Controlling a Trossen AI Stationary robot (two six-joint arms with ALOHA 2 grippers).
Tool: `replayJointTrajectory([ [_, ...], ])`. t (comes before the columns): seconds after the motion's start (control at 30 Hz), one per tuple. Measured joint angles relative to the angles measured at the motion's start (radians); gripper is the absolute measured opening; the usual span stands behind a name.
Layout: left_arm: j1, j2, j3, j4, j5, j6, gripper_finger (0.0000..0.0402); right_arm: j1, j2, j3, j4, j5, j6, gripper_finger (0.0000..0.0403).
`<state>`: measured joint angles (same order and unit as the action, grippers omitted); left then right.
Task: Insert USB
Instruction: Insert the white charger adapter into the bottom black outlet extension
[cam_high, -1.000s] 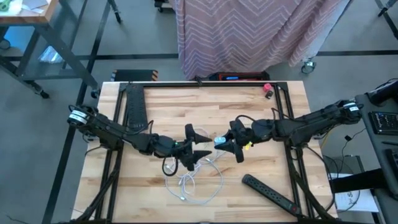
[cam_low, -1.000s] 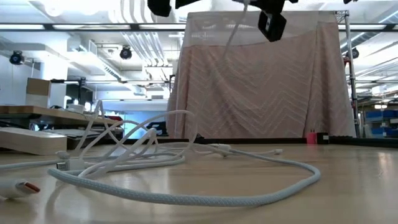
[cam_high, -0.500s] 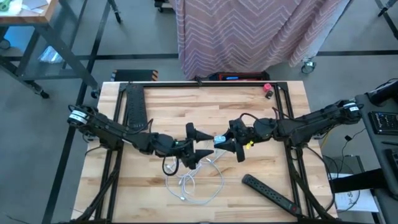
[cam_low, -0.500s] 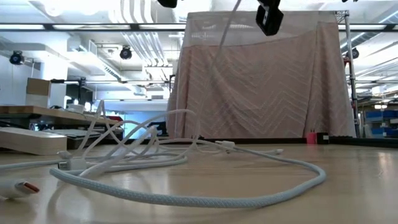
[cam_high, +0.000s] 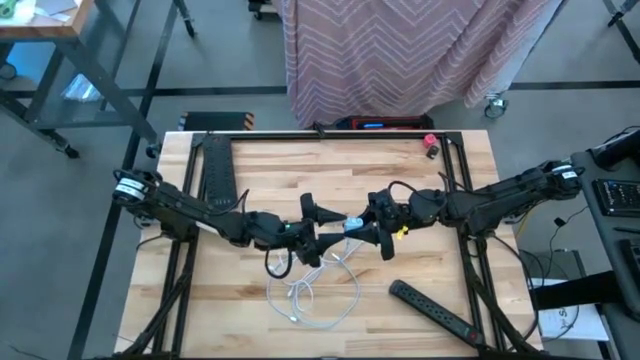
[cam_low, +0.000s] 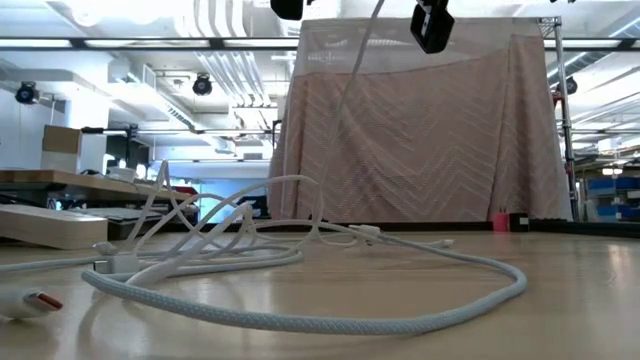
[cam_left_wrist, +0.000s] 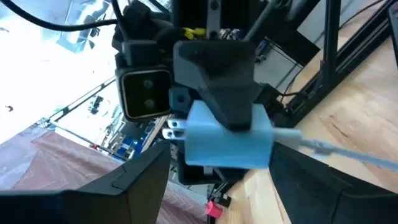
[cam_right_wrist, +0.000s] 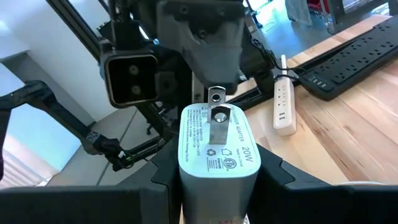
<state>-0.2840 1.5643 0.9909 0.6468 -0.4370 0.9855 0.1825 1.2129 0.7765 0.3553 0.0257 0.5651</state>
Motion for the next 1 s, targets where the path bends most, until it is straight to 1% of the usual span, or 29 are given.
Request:
replayJointTrajectory([
  [0.1,0.0,0.0,0.0,0.0,0.009,-0.003,0.0245,0.0,0.0,0.0,-0.003,0.0,0.0,0.0103],
  [0.23,0.001,0.017,0.0,0.012,0.054,-0.01,0.0237,0.0,0.0,0.0,-0.013,-0.004,0.0,0.0103],
  [0.43,0.001,0.042,0.015,0.007,0.051,-0.072,0.0239,0.001,0.0,0.0,-0.047,0.011,-0.034,0.0103],
  [0.57,0.002,0.053,0.029,0.006,0.039,-0.077,0.0237,0.001,0.0,0.0,-0.047,0.011,-0.046,0.0103],
  [0.7,0.003,0.053,0.029,0.006,0.028,-0.078,0.0217,0.0,0.0,0.0,-0.052,0.007,-0.06,0.0103],
  [0.83,0.003,0.054,0.029,-0.002,0.014,-0.07,0.0177,0.0,0.0,0.0,-0.065,0.007,-0.076,0.0103],
  [1.0,0.003,0.053,0.029,-0.013,-0.014,-0.082,0.0176,-0.001,0.0,0.0,-0.068,0.007,-0.095,0.0108],
])
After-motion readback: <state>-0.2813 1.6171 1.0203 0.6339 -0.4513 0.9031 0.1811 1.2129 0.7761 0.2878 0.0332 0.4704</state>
